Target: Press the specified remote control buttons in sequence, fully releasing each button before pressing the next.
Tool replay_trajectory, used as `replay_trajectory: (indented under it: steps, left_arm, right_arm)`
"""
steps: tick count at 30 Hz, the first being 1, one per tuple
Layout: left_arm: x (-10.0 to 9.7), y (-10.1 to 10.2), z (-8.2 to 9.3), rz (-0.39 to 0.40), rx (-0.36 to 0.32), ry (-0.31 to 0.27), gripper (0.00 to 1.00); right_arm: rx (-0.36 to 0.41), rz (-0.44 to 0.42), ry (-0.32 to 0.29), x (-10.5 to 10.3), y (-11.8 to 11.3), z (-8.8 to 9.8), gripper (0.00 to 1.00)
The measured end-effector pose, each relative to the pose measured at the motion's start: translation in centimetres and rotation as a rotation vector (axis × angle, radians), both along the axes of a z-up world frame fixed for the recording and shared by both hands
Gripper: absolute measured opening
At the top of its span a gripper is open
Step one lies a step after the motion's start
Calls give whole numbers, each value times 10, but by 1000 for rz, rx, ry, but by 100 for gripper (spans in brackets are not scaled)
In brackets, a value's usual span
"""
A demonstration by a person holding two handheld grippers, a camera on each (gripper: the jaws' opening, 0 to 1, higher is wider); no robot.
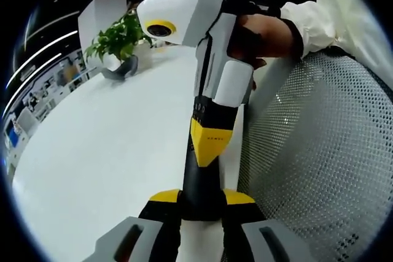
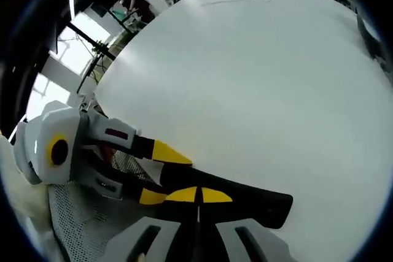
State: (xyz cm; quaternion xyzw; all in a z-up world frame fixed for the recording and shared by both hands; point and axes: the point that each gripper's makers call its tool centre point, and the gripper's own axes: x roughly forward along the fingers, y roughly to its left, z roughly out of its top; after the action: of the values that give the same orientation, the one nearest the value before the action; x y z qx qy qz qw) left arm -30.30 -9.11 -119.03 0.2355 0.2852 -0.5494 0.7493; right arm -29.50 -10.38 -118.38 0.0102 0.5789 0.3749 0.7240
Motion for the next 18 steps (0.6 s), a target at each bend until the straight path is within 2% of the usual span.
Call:
replay_trajectory:
  steps: [7,9,10,13,14,18]
  left_arm:
    - [0,0,0,22,5,15,24]
    - [0,0,0,22,7,13,24]
    - [0,0,0,24,10,16,24]
    - [0,0,0,23,19,20,24]
    - [0,0,0,22,21,22,24]
    - [0,0,-1,14,24,23,24]
  right_arm:
    - [7,2,-20,0,0,3,0]
    - [12,5,-85,6,0,9,0]
    - [51,-13,-120,10,2,17,0]
    - [78,-44,-208,21,-2,32,0]
    - [102,-63,-273,29,-3,42,0]
    - [137,-122,-411,42,-15,73,1]
